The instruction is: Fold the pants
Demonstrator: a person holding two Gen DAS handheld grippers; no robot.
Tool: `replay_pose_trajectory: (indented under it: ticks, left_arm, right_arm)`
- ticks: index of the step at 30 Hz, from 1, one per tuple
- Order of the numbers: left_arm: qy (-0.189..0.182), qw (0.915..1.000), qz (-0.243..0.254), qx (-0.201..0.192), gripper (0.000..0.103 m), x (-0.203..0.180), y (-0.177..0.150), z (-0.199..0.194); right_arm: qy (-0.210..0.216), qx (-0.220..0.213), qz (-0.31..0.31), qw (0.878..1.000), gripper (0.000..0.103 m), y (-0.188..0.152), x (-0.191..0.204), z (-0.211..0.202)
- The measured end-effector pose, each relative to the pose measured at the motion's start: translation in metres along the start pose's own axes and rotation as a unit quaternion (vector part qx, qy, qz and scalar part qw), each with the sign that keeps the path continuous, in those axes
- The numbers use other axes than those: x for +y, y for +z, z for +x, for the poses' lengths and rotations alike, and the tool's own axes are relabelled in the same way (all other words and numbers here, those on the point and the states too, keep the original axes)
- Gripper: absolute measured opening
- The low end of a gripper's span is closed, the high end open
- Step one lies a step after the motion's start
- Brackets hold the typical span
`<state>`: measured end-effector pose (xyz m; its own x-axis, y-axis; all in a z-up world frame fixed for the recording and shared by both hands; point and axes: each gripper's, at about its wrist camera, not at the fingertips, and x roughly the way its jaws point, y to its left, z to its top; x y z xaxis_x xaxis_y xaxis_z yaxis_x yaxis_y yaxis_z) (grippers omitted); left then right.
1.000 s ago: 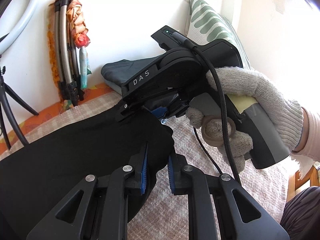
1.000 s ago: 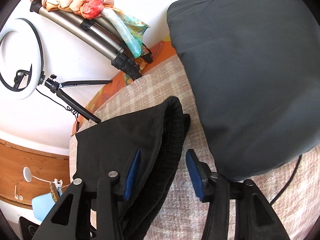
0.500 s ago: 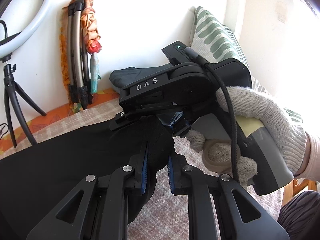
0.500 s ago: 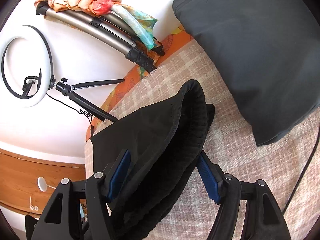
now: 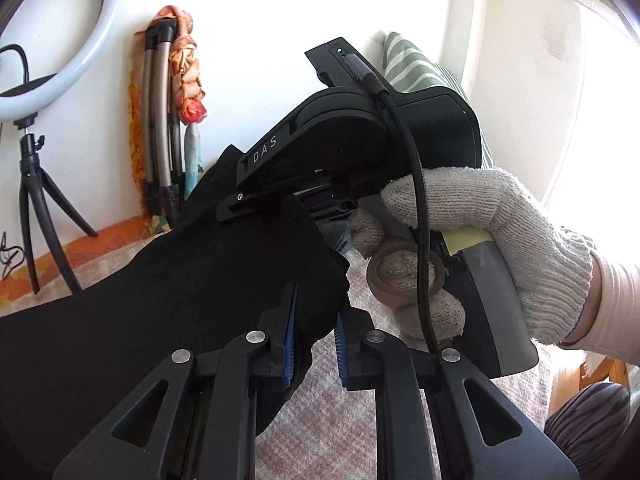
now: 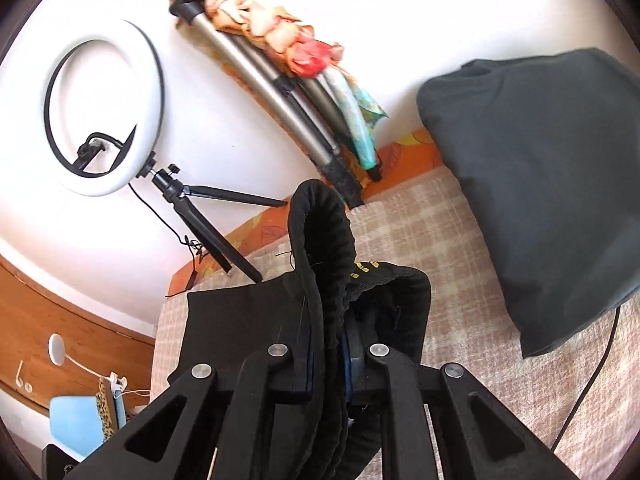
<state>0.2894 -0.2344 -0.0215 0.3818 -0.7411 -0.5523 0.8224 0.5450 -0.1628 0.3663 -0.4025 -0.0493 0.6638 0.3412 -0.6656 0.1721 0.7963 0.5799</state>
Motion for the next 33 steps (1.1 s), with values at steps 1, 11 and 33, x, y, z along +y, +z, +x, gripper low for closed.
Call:
replay_pose_trajectory:
  ticks: [1, 11, 33]
  left_arm:
    - [0.000, 1.0000, -0.007, -0.005, 0.014, 0.004, 0.001, -0.007]
    - [0.037, 0.9954, -0.074, -0.049, 0.014, 0.065, -0.012, -0.084]
    - [0.107, 0.9620, -0.249, -0.030, 0.014, 0.220, -0.122, -0.153]
  right_arm:
    - [0.001, -0.001, -0.011, 1.000, 0.008, 0.001, 0.010, -0.001]
    - [0.010, 0.002, -0.086, 0.996, 0.008, -0.006, 0.114, 0.018]
    - [-0.021, 0.095, -0.157, 0.983, 0.008, -0.082, 0.254, 0.202]
